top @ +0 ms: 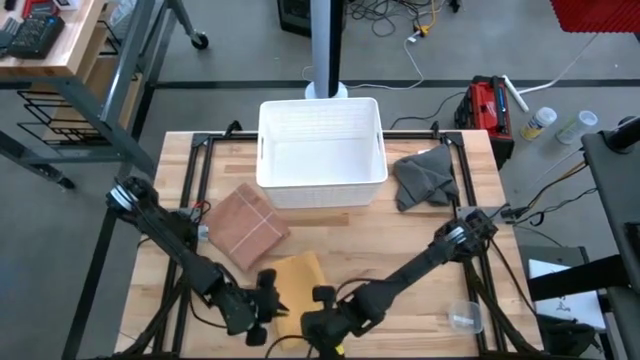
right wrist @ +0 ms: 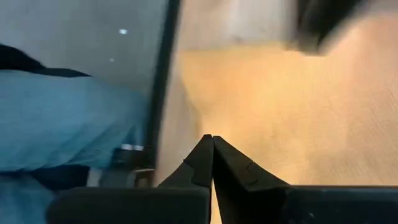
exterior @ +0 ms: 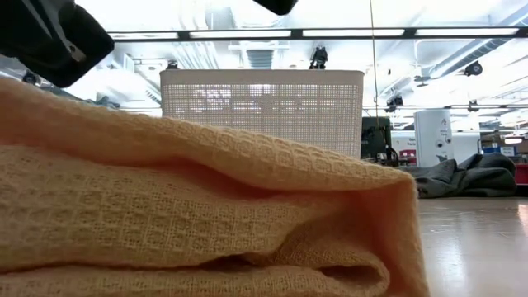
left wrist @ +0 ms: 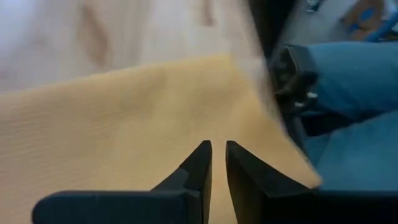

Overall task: Fold towel
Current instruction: Fold the yellow towel, then stack the yellow towel on top of the brown squared towel

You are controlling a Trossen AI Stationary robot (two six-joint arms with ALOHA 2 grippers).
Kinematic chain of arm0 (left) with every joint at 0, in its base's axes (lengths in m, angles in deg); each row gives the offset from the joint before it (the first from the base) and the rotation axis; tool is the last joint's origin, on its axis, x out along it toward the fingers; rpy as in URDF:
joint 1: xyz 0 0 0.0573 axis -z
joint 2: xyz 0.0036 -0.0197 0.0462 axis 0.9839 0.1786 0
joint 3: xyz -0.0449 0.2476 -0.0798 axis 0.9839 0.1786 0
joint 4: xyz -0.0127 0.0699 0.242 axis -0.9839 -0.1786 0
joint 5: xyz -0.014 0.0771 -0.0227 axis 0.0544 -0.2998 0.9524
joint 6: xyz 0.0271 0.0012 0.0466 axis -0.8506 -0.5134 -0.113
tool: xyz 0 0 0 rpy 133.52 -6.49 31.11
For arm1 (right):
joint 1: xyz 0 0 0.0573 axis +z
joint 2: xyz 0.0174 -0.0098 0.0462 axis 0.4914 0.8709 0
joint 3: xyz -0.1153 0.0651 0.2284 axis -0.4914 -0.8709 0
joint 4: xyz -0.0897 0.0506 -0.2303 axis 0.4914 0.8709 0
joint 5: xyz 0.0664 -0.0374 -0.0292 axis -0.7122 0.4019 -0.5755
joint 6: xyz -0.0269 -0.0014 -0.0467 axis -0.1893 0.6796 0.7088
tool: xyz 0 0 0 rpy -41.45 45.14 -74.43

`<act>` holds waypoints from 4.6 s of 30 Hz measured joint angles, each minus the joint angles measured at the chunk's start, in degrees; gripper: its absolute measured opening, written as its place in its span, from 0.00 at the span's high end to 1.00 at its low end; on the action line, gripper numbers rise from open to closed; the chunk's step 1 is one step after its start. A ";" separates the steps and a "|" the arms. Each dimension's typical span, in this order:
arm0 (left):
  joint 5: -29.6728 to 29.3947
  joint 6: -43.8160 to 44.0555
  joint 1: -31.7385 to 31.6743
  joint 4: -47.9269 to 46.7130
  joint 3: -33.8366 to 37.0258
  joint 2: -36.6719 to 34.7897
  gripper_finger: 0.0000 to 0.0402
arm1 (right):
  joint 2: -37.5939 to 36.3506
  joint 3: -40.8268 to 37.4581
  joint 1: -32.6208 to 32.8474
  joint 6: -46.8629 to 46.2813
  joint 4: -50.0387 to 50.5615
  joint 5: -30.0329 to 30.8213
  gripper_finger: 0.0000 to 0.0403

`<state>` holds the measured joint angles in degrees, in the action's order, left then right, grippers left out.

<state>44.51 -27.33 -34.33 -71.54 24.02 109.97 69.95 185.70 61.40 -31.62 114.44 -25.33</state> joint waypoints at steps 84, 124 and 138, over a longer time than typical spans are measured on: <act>8.55 8.25 1.31 -33.00 -13.48 3.84 1.00 | -6.91 -17.17 -9.60 -1.85 -6.48 6.77 1.00; 2.36 21.93 -0.51 -33.71 -1.48 -1.53 1.00 | -18.87 -37.48 -11.18 -8.01 -19.21 5.21 1.00; -5.13 12.87 1.09 -12.66 -1.52 2.13 1.00 | -19.98 -62.73 -7.80 -36.69 -61.96 3.35 0.95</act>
<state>39.38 -14.46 -33.24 -84.19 22.49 112.10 49.97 122.98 53.60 -68.32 52.48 -21.98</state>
